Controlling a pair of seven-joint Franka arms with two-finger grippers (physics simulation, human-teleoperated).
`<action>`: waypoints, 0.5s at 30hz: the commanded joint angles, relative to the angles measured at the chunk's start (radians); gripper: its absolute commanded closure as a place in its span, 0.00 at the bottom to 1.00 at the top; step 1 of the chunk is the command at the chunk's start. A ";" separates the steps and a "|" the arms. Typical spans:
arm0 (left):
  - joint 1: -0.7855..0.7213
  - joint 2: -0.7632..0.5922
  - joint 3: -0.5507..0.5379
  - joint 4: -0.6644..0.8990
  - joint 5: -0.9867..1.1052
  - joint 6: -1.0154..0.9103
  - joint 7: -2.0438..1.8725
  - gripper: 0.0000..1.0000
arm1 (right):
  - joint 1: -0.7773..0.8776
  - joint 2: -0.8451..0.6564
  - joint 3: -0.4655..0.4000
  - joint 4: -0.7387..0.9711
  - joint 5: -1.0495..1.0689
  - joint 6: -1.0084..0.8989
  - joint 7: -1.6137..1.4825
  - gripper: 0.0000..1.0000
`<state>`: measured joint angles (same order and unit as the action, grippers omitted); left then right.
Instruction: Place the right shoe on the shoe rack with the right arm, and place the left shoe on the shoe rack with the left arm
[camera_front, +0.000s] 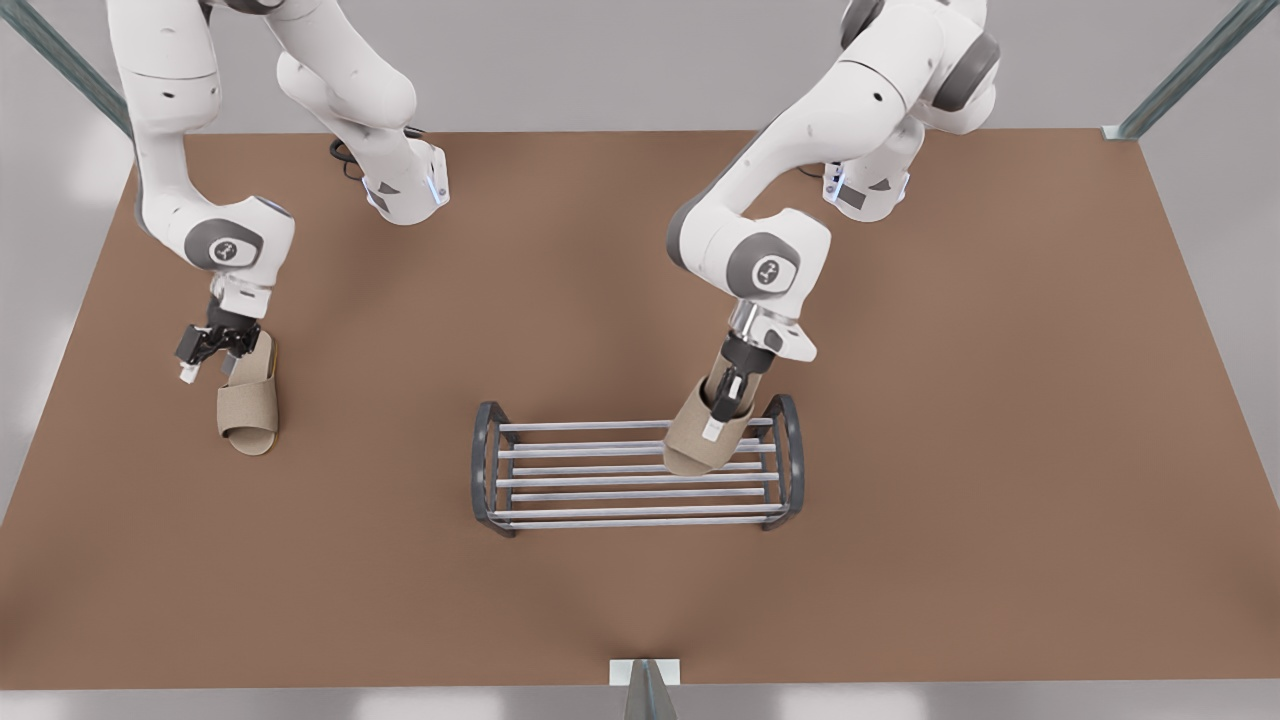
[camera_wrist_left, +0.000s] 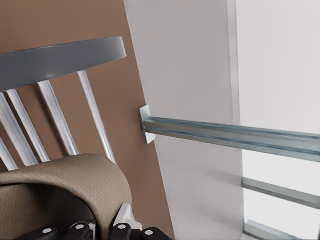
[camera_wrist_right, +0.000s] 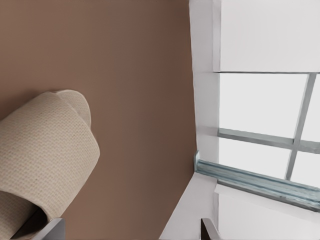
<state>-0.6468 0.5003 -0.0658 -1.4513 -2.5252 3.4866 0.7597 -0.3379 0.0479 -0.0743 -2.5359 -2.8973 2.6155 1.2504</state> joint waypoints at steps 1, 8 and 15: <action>-0.008 0.001 0.003 0.005 0.022 -0.009 -0.096 0.79 | -0.023 0.001 -0.001 0.002 -1.051 -0.097 -0.473 0.00; -0.019 0.080 0.034 0.111 0.023 -0.006 -0.099 0.79 | -0.050 0.015 -0.001 -0.004 -1.036 -0.138 -0.467 0.00; -0.024 0.086 0.037 0.083 0.029 -0.012 -0.100 0.79 | -0.104 0.116 -0.001 -0.035 -0.958 -0.374 -0.514 0.00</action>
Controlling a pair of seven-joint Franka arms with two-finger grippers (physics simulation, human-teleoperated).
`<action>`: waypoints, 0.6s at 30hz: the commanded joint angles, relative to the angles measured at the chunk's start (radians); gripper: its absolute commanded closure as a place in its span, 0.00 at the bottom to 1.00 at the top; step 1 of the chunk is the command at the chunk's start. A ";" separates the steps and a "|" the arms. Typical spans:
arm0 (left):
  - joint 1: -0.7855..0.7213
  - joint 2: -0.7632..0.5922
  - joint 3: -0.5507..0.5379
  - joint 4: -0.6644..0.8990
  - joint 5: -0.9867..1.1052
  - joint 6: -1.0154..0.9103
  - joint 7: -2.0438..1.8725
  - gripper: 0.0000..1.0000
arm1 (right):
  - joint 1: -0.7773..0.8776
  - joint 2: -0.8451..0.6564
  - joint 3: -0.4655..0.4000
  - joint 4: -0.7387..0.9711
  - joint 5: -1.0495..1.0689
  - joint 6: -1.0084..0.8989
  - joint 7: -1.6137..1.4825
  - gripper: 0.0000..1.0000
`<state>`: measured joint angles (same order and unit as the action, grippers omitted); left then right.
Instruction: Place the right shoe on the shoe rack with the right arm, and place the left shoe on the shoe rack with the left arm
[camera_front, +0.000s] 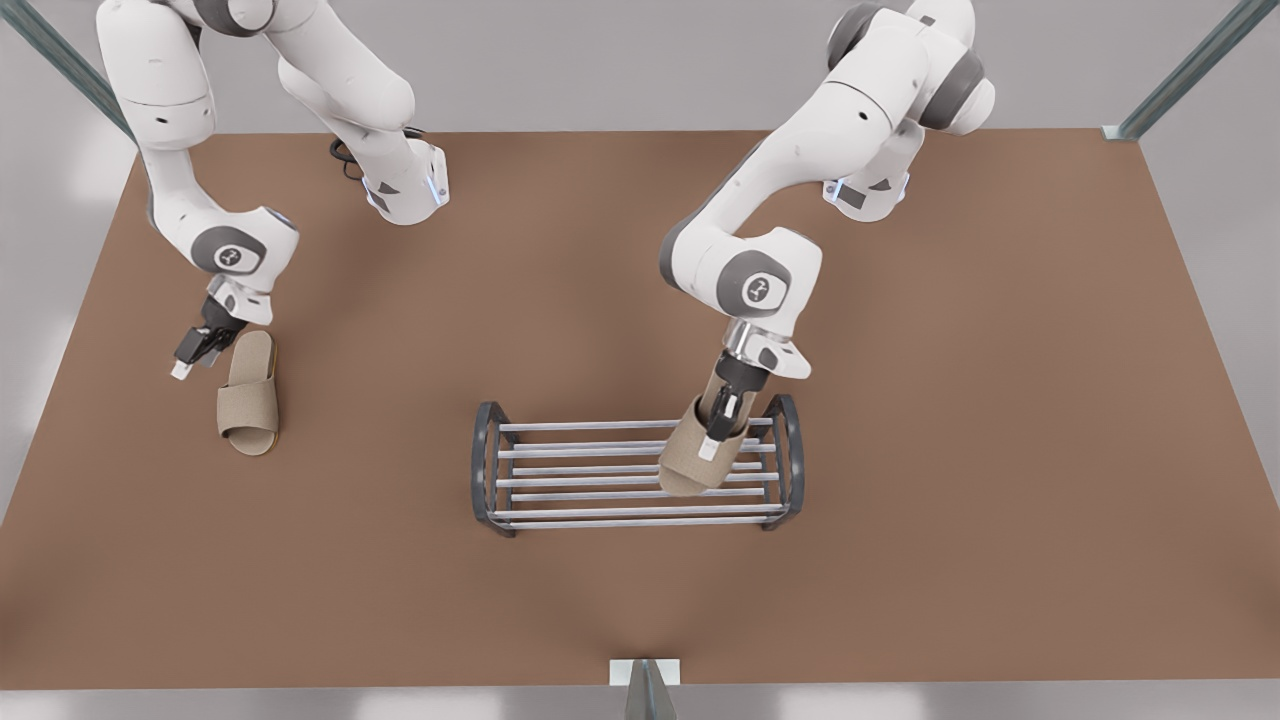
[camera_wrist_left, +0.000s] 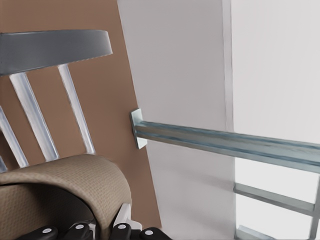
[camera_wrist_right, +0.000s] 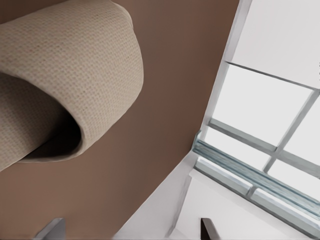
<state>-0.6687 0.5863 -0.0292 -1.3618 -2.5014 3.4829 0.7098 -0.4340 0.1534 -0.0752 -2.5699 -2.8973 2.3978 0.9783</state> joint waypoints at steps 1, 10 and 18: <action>-0.003 -0.002 0.000 -0.014 0.006 -0.008 -0.050 0.79 | -0.009 0.012 0.000 0.000 -0.956 -0.175 -0.244 0.00; -0.003 0.000 0.002 -0.013 0.004 -0.010 -0.105 0.72 | -0.009 0.014 0.064 0.020 -0.948 0.156 -0.185 0.00; 0.000 0.000 0.002 -0.025 0.009 -0.010 -0.125 0.14 | -0.040 0.023 0.064 0.016 -0.948 0.138 -0.072 0.00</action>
<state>-0.6692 0.5863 -0.0278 -1.3855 -2.4899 3.4687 0.6391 -0.4700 0.1763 -0.0108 -2.5533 -2.8973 2.5064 0.8817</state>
